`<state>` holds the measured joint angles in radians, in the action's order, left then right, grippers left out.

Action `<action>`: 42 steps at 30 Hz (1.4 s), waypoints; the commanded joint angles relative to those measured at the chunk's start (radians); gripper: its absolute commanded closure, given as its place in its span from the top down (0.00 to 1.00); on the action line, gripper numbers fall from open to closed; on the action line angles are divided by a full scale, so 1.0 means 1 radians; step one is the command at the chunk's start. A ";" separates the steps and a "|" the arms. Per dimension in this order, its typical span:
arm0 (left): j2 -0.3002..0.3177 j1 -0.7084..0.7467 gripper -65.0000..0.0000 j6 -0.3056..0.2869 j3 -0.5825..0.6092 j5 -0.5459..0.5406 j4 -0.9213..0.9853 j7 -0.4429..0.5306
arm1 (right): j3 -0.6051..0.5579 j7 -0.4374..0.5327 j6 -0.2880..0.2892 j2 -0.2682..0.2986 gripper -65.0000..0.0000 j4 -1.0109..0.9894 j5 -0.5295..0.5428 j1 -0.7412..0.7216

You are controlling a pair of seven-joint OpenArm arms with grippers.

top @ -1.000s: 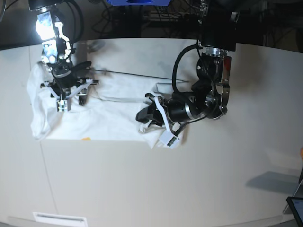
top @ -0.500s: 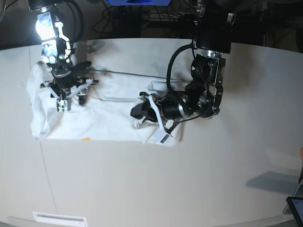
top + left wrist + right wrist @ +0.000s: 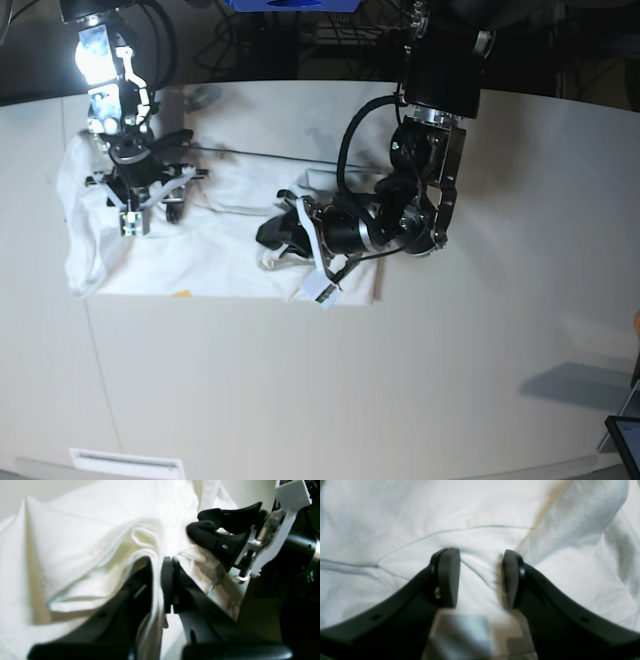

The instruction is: Fold the T-shirt properly

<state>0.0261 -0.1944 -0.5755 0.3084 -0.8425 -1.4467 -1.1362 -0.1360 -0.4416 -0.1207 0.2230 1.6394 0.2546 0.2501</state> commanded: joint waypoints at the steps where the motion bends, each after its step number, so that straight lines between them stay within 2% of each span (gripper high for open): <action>1: -0.004 -0.033 0.01 -0.005 0.001 -0.030 -0.016 0.017 | 0.003 -0.016 -0.003 0.005 0.42 0.005 0.001 -0.001; 3: -0.004 -0.037 0.08 -0.005 0.001 -0.036 -0.016 0.015 | 0.003 -0.016 -0.003 0.005 0.42 0.005 0.001 -0.001; 6: -0.010 -0.040 0.27 -0.007 -0.001 -0.039 -0.025 0.015 | 0.002 -0.016 -0.003 0.005 0.42 0.005 0.001 -0.001; 8: -0.032 -0.044 0.34 -0.008 -0.001 -0.039 -0.027 0.015 | 0.000 -0.016 -0.003 0.005 0.42 0.005 0.001 -0.001; 10: -0.053 -0.061 0.36 -0.028 0.007 -0.041 -0.022 0.009 | 0.000 -0.016 -0.003 0.005 0.42 0.003 0.001 -0.001; 13: -0.084 -0.087 0.36 -0.116 0.061 -0.041 -0.024 0.009 | -0.003 -0.016 -0.003 0.005 0.42 0.003 0.001 -0.001; 17: -0.119 -0.118 0.36 -0.123 0.093 -0.036 -0.025 0.014 | -0.001 -0.018 -0.003 0.005 0.42 0.003 0.001 -0.001; 21: -0.108 -0.139 0.36 -0.123 0.084 -0.030 -0.045 0.015 | 0.002 -0.018 -0.003 0.005 0.42 0.003 0.001 0.001; 25: -0.033 -0.126 0.33 -0.123 0.033 -0.013 -0.113 0.025 | 0.000 -0.018 -0.003 0.005 0.42 0.003 0.001 0.001; 26: -0.008 -0.110 0.28 -0.108 0.021 0.013 -0.133 0.037 | -0.001 -0.018 -0.003 0.005 0.42 0.003 0.001 0.001; 29: 0.039 -0.049 0.00 -0.024 0.002 0.127 -0.177 0.095 | -0.003 -0.018 -0.003 0.005 0.42 0.003 0.001 -0.001; 31: 0.059 -0.009 0.00 -0.011 0.011 0.216 -0.184 0.146 | -0.003 -0.018 -0.003 0.005 0.42 0.003 0.001 -0.001; 34: 0.053 0.042 0.00 -0.011 0.018 0.334 -0.174 0.210 | -0.003 -0.018 -0.003 0.005 0.42 0.003 0.001 -0.001; 38: 0.042 0.082 0.00 -0.013 0.022 0.420 -0.162 0.262 | -0.003 -0.018 -0.003 0.005 0.42 0.003 0.001 -0.001; 42: 0.041 0.098 0.00 -0.010 0.028 0.493 -0.141 0.272 | 0.002 -0.018 -0.003 0.005 0.42 0.003 0.001 -0.001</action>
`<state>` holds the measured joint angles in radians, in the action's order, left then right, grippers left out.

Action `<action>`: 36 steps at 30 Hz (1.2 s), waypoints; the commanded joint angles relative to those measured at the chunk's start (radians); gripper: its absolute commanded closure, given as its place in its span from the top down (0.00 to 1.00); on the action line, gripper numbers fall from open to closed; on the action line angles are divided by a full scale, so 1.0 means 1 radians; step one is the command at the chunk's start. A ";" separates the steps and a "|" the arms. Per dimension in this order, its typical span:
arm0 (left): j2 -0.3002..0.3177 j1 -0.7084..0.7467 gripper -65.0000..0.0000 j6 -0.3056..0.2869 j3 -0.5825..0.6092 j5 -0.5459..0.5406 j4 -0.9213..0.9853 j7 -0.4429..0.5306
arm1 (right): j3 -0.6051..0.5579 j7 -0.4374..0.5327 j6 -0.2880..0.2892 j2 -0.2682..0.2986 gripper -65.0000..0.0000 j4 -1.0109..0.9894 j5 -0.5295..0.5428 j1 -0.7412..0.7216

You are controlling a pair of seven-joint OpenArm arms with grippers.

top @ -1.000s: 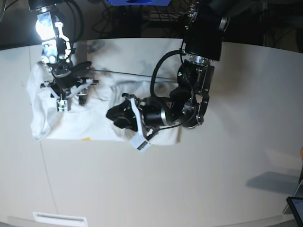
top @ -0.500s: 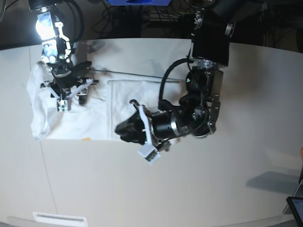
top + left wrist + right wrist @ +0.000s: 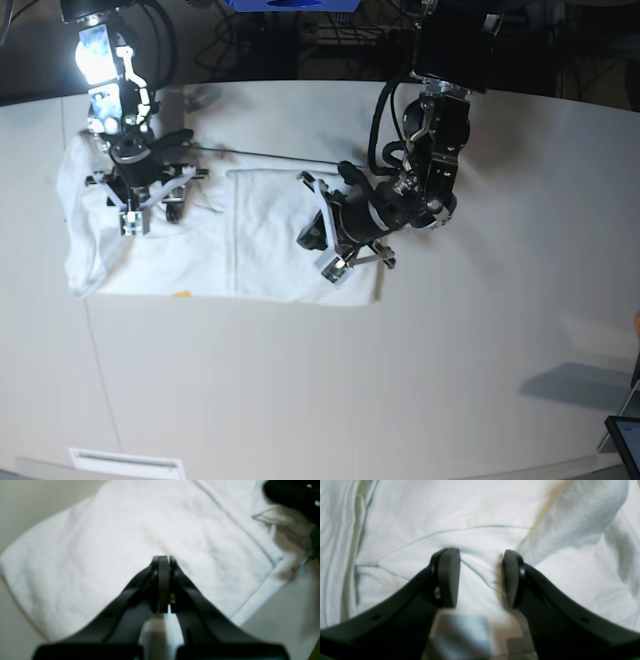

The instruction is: Fold the T-shirt properly

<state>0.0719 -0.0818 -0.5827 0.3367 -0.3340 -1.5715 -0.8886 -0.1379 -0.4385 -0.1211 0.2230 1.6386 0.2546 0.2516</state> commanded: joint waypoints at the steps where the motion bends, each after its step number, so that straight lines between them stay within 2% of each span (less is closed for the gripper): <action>1: -0.005 -0.008 0.00 -0.003 -0.001 0.000 -0.014 0.024 | 0.004 -0.021 -0.002 0.005 0.42 0.004 0.001 -0.002; 9: 0.004 0.040 0.00 -0.003 -0.001 0.114 0.050 0.018 | 0.005 -0.021 -0.002 0.005 0.42 0.015 0.001 -0.001; 13: 0.032 0.052 0.00 -0.003 -0.003 0.123 0.055 0.021 | 0.005 -0.015 -0.002 0.005 0.42 0.021 0.001 -0.007; 17: 0.076 0.058 0.00 -0.003 -0.003 0.125 0.058 0.018 | 0.008 -0.015 -0.002 0.013 0.42 0.130 0.001 -0.001; 21: 0.122 0.060 0.00 -0.003 -0.004 0.118 0.058 0.019 | 0.106 -0.027 -0.002 0.006 0.43 0.318 0.002 0.039; 24: 0.150 0.060 0.00 -0.003 -0.004 0.117 0.058 0.019 | 0.183 -0.107 -0.002 0.005 0.44 0.355 0.022 0.039; 27: 0.168 0.064 0.00 -0.003 -0.004 0.115 0.058 0.021 | 0.297 -0.181 0.005 0.003 0.50 0.329 0.177 0.028; 28: 0.170 0.067 0.00 -0.003 -0.006 0.115 0.058 0.021 | 0.344 -0.190 0.033 0.005 0.50 0.322 0.257 0.028; 31: 0.170 0.073 0.00 -0.003 -0.006 0.115 0.058 0.021 | 0.495 -0.216 0.174 0.013 0.50 0.292 0.453 0.035; 36: 0.170 0.078 0.00 -0.003 -0.006 0.115 0.058 0.021 | 0.679 -0.483 0.357 0.014 0.51 0.194 0.615 -0.044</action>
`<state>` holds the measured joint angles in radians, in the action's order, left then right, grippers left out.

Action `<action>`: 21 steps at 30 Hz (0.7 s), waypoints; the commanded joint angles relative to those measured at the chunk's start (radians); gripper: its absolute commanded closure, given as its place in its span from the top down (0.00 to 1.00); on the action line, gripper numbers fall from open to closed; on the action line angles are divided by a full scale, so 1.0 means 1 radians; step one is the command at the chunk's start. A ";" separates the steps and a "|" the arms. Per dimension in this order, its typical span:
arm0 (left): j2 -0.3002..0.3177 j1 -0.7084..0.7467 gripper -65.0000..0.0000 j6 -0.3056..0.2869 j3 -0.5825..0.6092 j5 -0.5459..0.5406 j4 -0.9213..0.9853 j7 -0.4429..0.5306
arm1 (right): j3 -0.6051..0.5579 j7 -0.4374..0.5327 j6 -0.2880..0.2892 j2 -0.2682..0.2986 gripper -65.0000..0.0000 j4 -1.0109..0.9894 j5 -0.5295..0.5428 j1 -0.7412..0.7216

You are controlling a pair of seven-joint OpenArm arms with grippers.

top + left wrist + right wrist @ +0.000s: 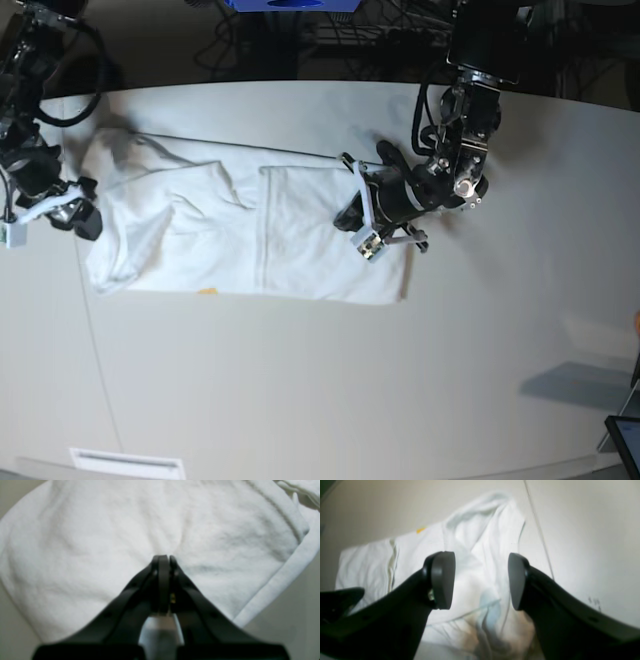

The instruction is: Fold the T-shirt properly

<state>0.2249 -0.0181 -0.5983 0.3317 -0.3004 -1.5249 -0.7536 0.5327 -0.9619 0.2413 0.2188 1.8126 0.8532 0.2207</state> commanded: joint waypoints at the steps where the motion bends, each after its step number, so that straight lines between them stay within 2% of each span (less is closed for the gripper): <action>1: 0.015 0.014 0.00 0.013 -0.003 0.082 0.010 -0.114 | 0.051 -0.012 0.033 0.014 0.51 -0.023 0.036 -0.037; 4: 0.014 0.014 0.00 0.013 -0.003 0.082 0.007 -0.114 | 0.145 -0.108 0.143 0.012 0.51 -0.135 0.056 -0.094; 6: 0.014 0.016 0.00 0.013 -0.012 0.082 0.007 -0.114 | 0.174 -0.131 0.189 0.017 0.51 -0.199 0.054 -0.117; 11: -0.003 0.017 0.00 0.013 -0.090 0.082 0.007 -0.117 | 0.172 -0.131 0.191 0.066 0.51 -0.348 0.053 -0.134; 15: -0.003 0.017 0.00 0.011 -0.116 0.082 0.007 -0.117 | 0.162 -0.131 0.191 0.063 0.51 -0.382 0.053 -0.132; 21: -0.006 0.017 0.00 0.011 -0.110 0.082 0.005 -0.119 | 0.071 -0.131 0.191 0.047 0.51 -0.385 0.053 -0.131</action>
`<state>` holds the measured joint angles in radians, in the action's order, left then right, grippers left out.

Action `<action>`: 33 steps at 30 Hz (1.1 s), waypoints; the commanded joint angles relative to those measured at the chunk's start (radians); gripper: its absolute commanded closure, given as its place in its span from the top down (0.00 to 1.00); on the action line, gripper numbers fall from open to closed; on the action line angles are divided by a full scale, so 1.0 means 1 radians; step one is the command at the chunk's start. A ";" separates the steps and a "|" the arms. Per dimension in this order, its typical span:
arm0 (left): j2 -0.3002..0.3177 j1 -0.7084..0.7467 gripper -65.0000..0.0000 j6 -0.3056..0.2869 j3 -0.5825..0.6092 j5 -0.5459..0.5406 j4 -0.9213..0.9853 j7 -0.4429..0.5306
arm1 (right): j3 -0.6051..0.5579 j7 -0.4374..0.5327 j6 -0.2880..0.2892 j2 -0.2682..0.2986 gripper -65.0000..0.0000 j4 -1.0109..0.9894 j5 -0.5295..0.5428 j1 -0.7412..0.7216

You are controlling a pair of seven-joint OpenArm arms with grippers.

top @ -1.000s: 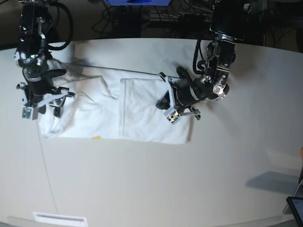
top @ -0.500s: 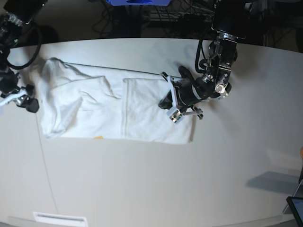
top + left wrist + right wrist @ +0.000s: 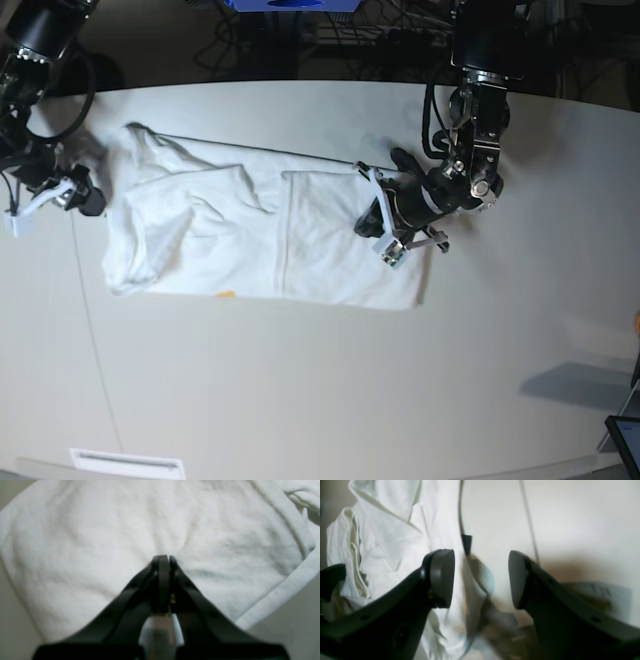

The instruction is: Fold the T-shirt properly

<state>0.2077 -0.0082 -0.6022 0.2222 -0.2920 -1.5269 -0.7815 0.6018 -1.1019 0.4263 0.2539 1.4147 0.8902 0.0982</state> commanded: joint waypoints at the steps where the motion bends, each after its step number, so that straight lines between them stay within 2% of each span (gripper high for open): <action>1: 0.011 0.007 0.00 0.015 0.000 0.073 0.007 -0.091 | -0.010 0.009 0.006 0.003 0.51 0.013 0.016 -0.008; 9: 0.011 0.007 0.00 0.015 0.000 0.073 0.007 -0.091 | -0.098 0.009 0.006 -0.006 0.51 0.013 0.016 -0.012; 15: 0.009 0.015 0.00 0.014 -0.002 0.073 0.007 -0.091 | -0.101 0.006 0.006 -0.034 0.51 0.011 0.017 -0.012; 26: -0.024 0.012 0.00 0.014 -0.002 0.073 0.006 -0.091 | -0.105 0.003 0.006 -0.035 0.51 0.011 0.017 -0.012; 30: -0.030 0.009 0.00 0.014 0.000 0.073 0.006 -0.091 | -0.184 0.010 0.006 -0.035 0.51 0.011 0.019 -0.013; 33: -0.030 0.006 0.00 0.014 0.000 0.073 0.006 -0.091 | -0.199 0.032 0.006 -0.048 0.50 0.011 0.019 -0.013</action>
<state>0.1745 -0.0082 -0.5941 0.2165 -0.2695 -1.5295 -0.7921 0.4053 -1.0561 0.4374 0.1974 1.4181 0.9295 0.0841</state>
